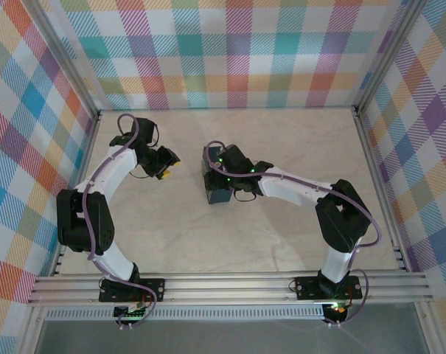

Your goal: Unlock a padlock with a key

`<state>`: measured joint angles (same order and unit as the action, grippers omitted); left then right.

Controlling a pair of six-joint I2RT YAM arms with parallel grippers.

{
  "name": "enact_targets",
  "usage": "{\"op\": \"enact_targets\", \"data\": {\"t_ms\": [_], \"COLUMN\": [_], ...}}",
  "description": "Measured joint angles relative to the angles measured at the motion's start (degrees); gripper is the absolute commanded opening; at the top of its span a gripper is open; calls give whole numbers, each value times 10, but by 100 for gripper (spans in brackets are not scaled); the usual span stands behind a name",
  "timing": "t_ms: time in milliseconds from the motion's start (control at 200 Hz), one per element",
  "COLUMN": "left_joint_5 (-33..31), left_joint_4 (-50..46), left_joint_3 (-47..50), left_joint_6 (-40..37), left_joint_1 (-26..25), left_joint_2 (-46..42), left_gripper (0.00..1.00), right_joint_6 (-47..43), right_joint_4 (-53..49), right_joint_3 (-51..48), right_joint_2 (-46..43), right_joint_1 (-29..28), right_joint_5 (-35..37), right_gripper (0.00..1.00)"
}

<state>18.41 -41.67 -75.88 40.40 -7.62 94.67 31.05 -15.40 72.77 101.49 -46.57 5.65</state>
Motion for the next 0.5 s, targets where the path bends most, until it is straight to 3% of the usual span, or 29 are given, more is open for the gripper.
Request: {"op": "enact_targets", "data": {"t_ms": [270,500], "left_joint_5": [1,6], "left_joint_4": [0,-5], "left_joint_3": [0,-12], "left_joint_6": [0,-9], "left_joint_1": [6,23], "left_joint_2": [0,-5], "left_gripper": [43,43], "right_joint_6": [76,128], "right_joint_4": [118,235], "right_joint_3": [-38,-39], "right_joint_2": [2,72], "right_joint_1": [5,9], "right_joint_5": [-127,-204], "right_gripper": [80,86]}}
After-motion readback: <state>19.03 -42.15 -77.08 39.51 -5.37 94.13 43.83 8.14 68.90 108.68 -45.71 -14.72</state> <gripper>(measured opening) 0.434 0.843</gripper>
